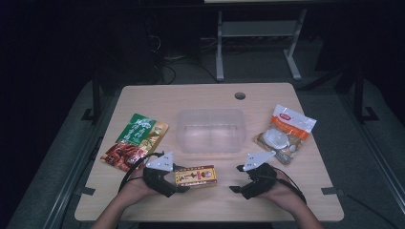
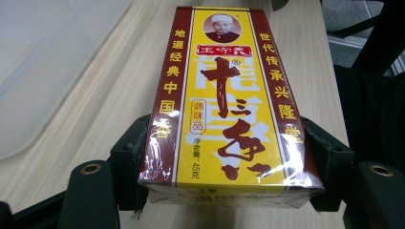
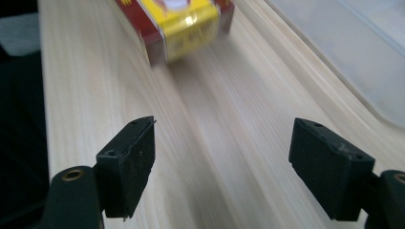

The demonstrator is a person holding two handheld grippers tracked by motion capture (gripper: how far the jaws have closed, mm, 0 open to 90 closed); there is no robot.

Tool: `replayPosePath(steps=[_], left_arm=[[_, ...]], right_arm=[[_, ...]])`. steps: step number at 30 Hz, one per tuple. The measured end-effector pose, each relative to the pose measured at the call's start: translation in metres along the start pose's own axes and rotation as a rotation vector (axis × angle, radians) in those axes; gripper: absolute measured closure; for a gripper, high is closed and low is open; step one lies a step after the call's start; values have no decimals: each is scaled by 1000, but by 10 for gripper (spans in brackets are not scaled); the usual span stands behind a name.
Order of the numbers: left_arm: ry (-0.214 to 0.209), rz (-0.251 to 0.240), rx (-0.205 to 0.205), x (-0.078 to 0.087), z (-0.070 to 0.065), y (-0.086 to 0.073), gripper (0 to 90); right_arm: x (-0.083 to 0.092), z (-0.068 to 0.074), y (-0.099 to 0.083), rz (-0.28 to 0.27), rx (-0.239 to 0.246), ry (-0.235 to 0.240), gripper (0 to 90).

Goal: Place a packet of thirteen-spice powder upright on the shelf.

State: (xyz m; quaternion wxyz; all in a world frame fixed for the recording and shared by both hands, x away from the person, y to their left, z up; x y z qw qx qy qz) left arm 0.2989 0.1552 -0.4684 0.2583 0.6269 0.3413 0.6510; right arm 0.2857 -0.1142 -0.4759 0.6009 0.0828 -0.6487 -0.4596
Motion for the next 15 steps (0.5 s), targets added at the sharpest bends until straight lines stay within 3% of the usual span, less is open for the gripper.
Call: replayPosePath(steps=[6,15], left_arm=[[18,-17,10,3,6,4,314],[26,-26,-1,9,21,23,314]], right_arm=[[9,-2,-16,-20,-19,-79,233],[26,-6,-38,-64,-81,-129,224]])
Point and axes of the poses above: each handheld gripper's, and its own axes: x roughly backward along the jaws, y roughly out of its top, z roughly to its left, the point moved 5 cm from there along -x, roughly forward along the jaws, and after that the axes turned 5 degrees about -x, right-handed, at the moved point
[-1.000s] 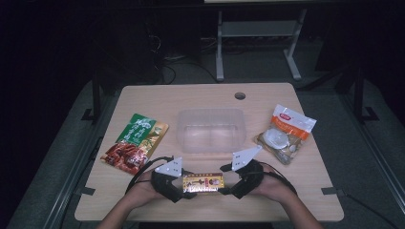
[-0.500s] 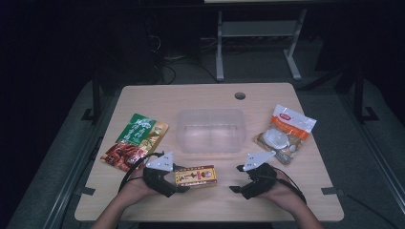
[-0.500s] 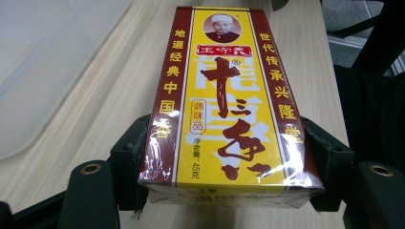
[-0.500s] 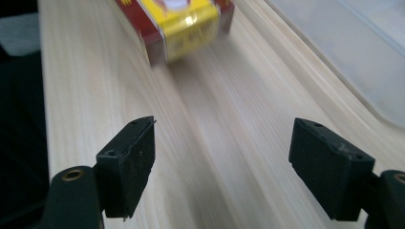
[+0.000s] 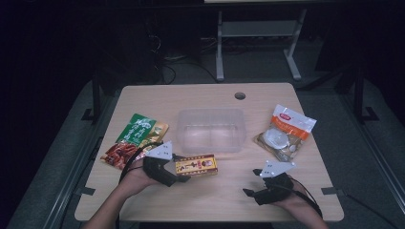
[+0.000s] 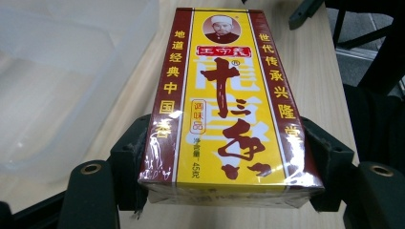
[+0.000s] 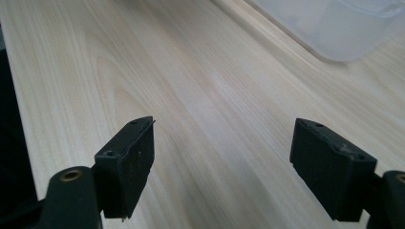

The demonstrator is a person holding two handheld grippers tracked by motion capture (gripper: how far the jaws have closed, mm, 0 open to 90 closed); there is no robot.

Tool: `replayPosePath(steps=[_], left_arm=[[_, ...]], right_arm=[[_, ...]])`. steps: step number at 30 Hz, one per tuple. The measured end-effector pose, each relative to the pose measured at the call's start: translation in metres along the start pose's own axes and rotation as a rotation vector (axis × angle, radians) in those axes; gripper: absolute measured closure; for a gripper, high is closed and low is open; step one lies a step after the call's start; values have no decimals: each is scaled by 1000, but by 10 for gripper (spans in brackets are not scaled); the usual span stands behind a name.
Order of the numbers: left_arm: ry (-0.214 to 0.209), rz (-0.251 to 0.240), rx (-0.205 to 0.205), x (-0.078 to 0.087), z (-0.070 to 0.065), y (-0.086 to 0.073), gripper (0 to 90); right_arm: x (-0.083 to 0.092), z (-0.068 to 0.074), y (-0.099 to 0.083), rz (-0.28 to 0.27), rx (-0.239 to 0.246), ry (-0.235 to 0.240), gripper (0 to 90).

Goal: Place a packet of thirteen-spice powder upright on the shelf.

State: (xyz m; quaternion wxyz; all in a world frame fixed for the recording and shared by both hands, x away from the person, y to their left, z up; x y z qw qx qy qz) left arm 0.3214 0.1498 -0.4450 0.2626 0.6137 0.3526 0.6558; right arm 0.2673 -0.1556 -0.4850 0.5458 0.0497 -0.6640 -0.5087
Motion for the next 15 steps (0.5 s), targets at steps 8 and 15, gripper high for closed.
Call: replayPosePath(steps=[8,15], left_arm=[[9,2,-4,4,19,26,314],[8,-6,-15,6,33,42,314]], right_arm=[[2,-3,-3,-27,-12,-2,205],[0,-2,-2,-29,4,-12,203]])
Point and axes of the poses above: each handheld gripper's, and its own axes: x roughly backward along the jaws, y roughly out of its top, z roughly to its left, the point moved 5 cm from there along -x, roughly forward along the jaws, and after that the axes turned 5 degrees about -x, right-handed, at the moved point
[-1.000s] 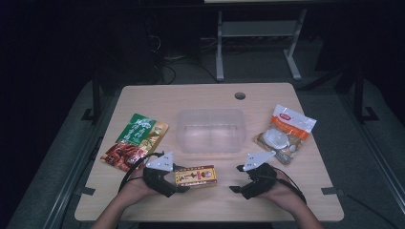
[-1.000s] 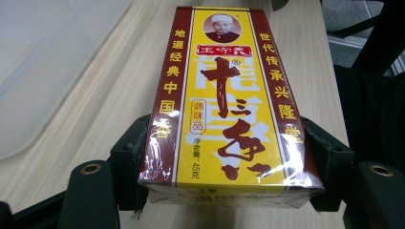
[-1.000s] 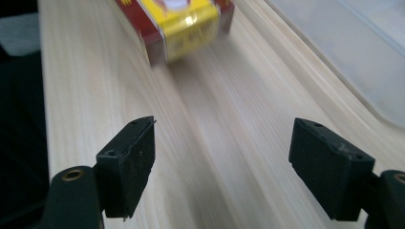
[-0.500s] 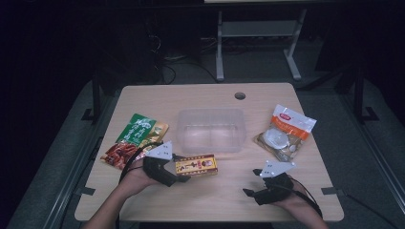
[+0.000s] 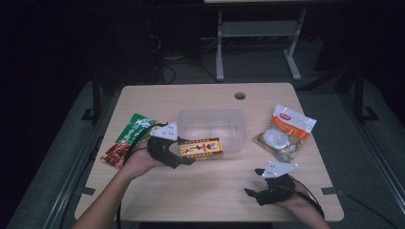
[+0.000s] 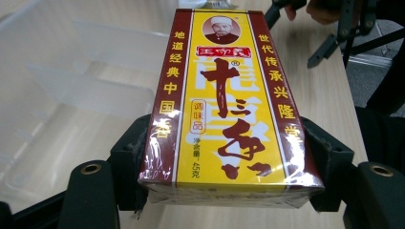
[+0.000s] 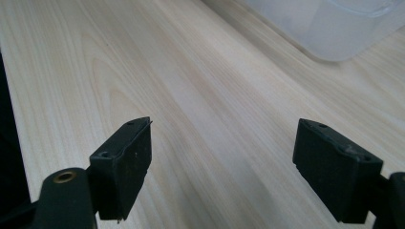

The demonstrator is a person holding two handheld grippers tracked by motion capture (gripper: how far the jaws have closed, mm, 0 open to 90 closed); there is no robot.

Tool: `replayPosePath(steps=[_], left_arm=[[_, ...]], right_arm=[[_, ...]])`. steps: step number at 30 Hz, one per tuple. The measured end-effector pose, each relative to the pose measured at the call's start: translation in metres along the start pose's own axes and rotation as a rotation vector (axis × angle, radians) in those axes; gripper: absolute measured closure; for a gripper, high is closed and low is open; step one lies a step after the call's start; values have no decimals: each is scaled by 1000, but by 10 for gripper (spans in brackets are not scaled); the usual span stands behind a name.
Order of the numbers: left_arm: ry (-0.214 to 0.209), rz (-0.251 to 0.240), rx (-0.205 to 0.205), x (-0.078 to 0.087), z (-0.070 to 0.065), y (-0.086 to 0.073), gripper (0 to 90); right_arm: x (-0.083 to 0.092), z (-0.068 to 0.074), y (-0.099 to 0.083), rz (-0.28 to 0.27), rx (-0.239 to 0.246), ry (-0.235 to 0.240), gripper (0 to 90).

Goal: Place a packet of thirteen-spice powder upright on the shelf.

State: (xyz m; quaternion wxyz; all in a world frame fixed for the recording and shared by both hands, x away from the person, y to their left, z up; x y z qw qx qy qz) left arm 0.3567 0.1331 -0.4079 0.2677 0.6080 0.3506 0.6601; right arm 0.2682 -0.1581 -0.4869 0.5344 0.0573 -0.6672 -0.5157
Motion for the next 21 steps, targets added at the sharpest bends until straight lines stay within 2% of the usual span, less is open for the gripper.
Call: replayPosePath(steps=[1,6,8,13,16,21], left_arm=[[-5,-5,-3,0,4,6,314],[-6,2,-10,-1,12,15,314],[-2,9,-18,-4,20,22,314],[1,10,-11,-8,33,31,314],[7,22,-16,-10,40,35,314],[1,48,-26,-16,54,44,314]], right_arm=[[0,0,1,-1,0,-7,201],[-1,0,1,-3,1,-9,201],[-1,0,1,-3,3,-10,199],[-1,0,2,-12,15,-7,196],[-1,-1,2,-13,8,-8,195],[-1,0,2,-16,22,-7,191]])
Point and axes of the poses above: each handheld gripper's, and its own axes: x roughly backward along the jaws, y roughly out of its top, z roughly to its left, the point moved 5 cm from there along -x, roughly forward along the jaws, and after that the axes turned 5 degrees about -x, right-handed, at the moved point
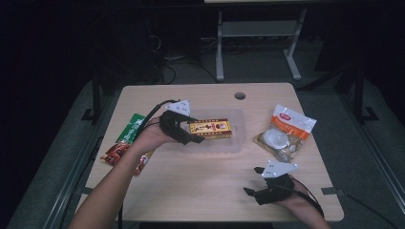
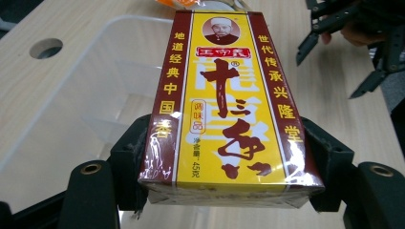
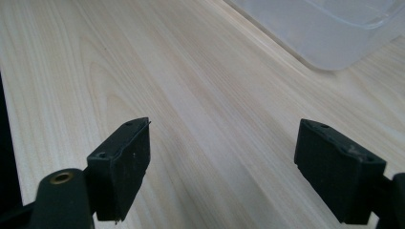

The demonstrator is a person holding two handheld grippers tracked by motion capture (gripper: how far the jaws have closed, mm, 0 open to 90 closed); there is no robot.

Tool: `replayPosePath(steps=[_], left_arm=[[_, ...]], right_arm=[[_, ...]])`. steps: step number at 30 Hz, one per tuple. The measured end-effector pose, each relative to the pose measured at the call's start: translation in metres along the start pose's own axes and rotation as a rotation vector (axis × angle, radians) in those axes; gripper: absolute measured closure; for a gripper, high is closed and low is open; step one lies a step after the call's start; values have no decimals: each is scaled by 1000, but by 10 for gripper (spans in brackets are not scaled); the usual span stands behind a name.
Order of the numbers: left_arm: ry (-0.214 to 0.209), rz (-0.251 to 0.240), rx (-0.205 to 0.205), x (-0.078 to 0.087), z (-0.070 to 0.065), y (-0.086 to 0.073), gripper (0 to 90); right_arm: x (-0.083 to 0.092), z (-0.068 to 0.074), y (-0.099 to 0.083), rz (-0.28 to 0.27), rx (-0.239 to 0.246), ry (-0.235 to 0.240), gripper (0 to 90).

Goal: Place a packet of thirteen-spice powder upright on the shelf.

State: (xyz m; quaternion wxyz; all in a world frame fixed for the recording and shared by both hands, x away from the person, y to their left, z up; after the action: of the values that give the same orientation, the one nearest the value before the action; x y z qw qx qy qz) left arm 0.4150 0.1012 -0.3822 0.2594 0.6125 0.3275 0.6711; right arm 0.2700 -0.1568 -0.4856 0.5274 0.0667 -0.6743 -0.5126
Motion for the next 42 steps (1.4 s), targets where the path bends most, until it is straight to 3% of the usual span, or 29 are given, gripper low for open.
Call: replayPosePath(steps=[10,18,27,42], left_arm=[[-11,48,-32,-8,27,22,314],[-29,79,-27,-28,40,26,314],[-50,138,-38,-54,44,19,314],[-37,170,-46,-68,46,15,311]], right_arm=[[3,-2,1,-11,-7,-5,191],[4,-4,1,-21,-16,-2,192],[5,-6,2,-27,-5,-3,191],[6,-7,1,-29,-9,-4,191]])
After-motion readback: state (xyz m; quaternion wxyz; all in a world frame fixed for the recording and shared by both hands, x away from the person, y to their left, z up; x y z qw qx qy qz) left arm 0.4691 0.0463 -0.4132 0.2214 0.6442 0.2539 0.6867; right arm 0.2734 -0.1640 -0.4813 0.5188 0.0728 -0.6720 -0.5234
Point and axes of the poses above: each handheld gripper's, and its own axes: x roughly backward along the jaws, y roughly out of its top, z roughly to its left, the point moved 5 cm from there along -x, roughly forward along the jaws, and after that the axes turned 5 degrees about -x, right-handed, at the moved point
